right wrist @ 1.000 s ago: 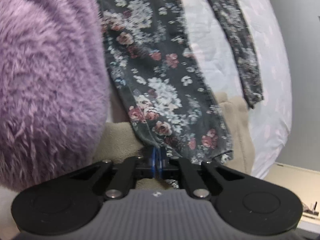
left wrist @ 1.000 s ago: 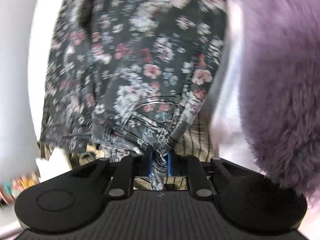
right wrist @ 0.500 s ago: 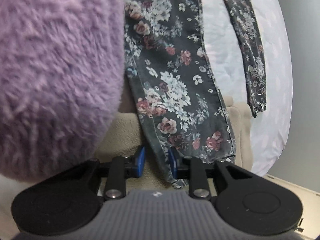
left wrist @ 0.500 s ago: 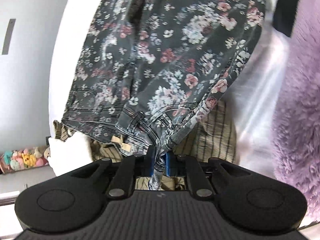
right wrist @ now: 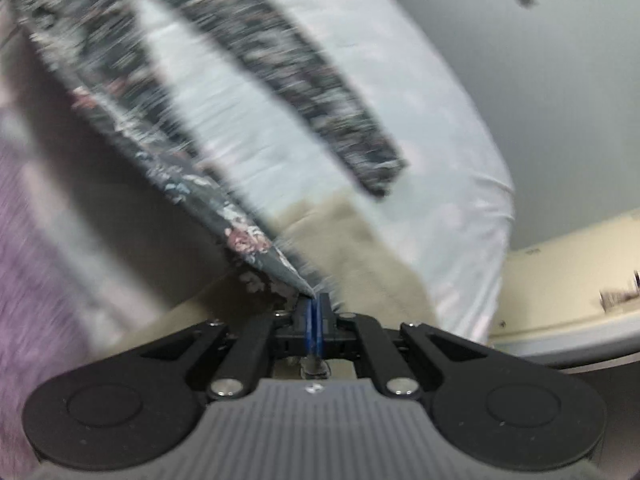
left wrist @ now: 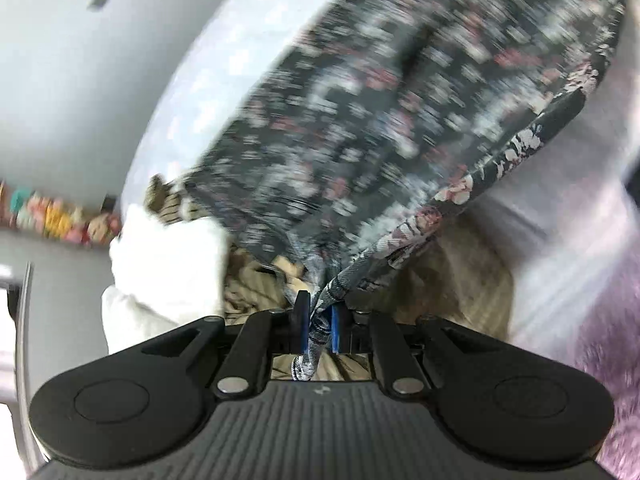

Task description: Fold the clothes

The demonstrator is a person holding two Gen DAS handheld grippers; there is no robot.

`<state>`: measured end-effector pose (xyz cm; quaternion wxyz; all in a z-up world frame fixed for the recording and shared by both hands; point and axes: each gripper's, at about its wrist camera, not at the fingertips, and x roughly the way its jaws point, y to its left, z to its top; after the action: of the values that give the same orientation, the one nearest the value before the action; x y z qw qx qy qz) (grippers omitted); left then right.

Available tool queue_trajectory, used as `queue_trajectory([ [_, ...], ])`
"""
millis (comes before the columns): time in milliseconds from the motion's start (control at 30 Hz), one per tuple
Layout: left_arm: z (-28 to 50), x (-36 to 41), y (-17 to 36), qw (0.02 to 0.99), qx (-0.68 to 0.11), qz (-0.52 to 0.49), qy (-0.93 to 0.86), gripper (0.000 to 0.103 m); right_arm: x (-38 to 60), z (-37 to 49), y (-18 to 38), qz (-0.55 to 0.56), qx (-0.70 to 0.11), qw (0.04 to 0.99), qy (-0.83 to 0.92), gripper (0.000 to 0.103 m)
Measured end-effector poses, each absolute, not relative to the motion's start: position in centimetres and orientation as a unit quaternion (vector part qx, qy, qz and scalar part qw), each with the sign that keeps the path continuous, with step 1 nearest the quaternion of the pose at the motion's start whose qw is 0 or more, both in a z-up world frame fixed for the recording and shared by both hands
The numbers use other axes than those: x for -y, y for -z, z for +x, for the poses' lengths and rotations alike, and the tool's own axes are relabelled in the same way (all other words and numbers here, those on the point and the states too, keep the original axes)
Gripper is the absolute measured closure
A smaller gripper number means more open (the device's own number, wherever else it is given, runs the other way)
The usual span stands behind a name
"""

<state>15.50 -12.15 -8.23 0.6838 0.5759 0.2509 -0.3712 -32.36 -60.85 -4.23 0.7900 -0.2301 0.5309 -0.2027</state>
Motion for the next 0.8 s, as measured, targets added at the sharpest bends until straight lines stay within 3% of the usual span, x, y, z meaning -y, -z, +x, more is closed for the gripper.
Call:
queue_trajectory([
  [333, 23.4, 16.6, 3.6, 0.761, -0.307, 0.481, 0.309, 0.095, 68.6, -24.6, 2.4, -0.186, -0.501, 0.803, 0.264, 0.101],
  [800, 33.6, 26.5, 7.9, 0.726, -0.355, 0.530, 0.255, 0.095, 80.0, -10.9, 6.8, -0.172, -0.534, 0.793, 0.236, 0.101],
])
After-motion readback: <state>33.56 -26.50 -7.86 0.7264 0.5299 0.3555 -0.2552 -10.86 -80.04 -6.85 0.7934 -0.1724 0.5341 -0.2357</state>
